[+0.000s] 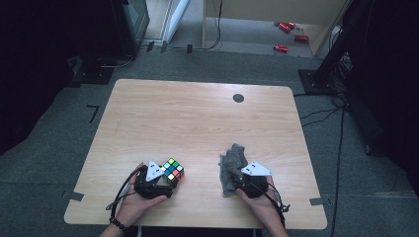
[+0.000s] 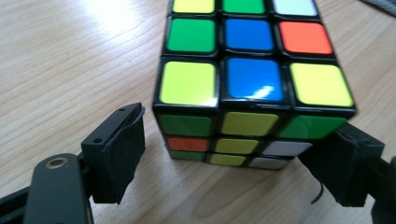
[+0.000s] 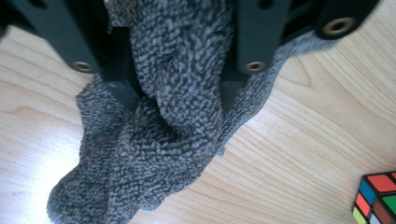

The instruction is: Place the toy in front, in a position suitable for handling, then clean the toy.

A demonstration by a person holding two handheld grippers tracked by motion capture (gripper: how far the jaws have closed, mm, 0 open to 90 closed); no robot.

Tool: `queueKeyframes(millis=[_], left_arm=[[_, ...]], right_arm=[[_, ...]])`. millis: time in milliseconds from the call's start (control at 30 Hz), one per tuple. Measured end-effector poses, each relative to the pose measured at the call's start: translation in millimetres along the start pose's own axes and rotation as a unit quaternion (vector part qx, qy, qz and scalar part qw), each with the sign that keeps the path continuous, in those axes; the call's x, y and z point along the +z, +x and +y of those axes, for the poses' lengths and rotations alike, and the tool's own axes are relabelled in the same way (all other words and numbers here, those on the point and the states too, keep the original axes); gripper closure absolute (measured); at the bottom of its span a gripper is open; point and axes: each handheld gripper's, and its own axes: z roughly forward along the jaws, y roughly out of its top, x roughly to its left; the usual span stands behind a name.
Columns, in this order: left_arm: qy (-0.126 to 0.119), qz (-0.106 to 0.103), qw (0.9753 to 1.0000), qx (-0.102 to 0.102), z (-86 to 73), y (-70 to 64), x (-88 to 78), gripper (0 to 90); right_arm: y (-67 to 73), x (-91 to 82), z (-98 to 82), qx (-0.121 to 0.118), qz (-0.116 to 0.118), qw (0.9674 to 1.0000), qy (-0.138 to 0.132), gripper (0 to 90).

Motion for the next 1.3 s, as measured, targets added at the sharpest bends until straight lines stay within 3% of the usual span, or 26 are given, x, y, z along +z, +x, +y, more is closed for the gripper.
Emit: queueKeyframes(millis=[167, 300, 367, 533, 700, 767, 800, 867, 900, 967, 1067, 1167, 1300], left_arm=[[0.001, 0.004, 1.0000, 0.007, 0.9, -3.0, 1.0, 21.9], [-0.005, 0.002, 1.0000, 0.006, 4.5, -4.3, 2.7, 26.2], [-0.010, 0.003, 0.9999, 0.013, 6.7, -6.5, 3.6, 33.1], [-0.015, -0.015, 0.9993, 0.030, 12.0, -11.1, 7.9, 34.0], [-0.021, -0.040, 0.9987, 0.022, 21.0, -13.0, 5.7, 34.3], [-0.024, -0.043, 0.9982, 0.034, 28.9, -16.7, 4.4, 34.4], [-0.026, -0.043, 0.9978, 0.043, 32.7, -19.1, 4.2, 34.4], [-0.031, -0.046, 0.9969, 0.057, 43.7, -26.0, 4.2, 34.4], [-0.031, -0.046, 0.9969, 0.057, 43.7, -26.0, 4.2, 34.4], [-0.041, -0.061, 0.9952, 0.065, 54.7, -33.6, 3.9, 34.5], [-0.048, -0.068, 0.9938, 0.073, 61.0, -39.0, 5.2, 34.5], [-0.053, -0.075, 0.9920, 0.087, 69.1, -46.4, 9.6, 34.5], [-0.063, -0.090, 0.9906, 0.081, 73.9, -50.8, 12.7, 34.6]], right_arm=[[-1.5, -2.9, 4.2, 0.009, 0.001, 0.9999, -0.009, 67.6], [0.2, -11.8, 9.0, 0.019, 0.005, 0.9991, -0.037, 67.8], [2.1, -22.3, 15.6, 0.020, 0.006, 0.9977, -0.064, 67.9], [5.3, -33.1, 26.2, 0.025, 0.012, 0.9952, -0.094, 67.9], [12.2, -40.9, 39.8, 0.019, 0.025, 0.9933, -0.111, 67.9], [18.8, -46.6, 53.8, 0.011, 0.032, 0.9918, -0.123, 67.9], [26.4, -50.9, 68.9, 0.007, 0.042, 0.9890, -0.142, 67.8], [35.4, -52.1, 81.4, 0.001, 0.049, 0.9865, -0.156, 67.8], [35.4, -52.1, 81.4, 0.001, 0.049, 0.9865, -0.156, 67.8], [53.7, -47.2, 96.9, -0.008, 0.062, 0.9847, -0.163, 67.7], [66.3, -37.5, 101.6, -0.020, 0.066, 0.9856, -0.154, 67.7], [71.7, -29.7, 102.0, -0.016, 0.077, 0.9861, -0.146, 67.7], [77.3, -18.8, 96.9, -0.017, 0.096, 0.9868, -0.130, 67.6]])
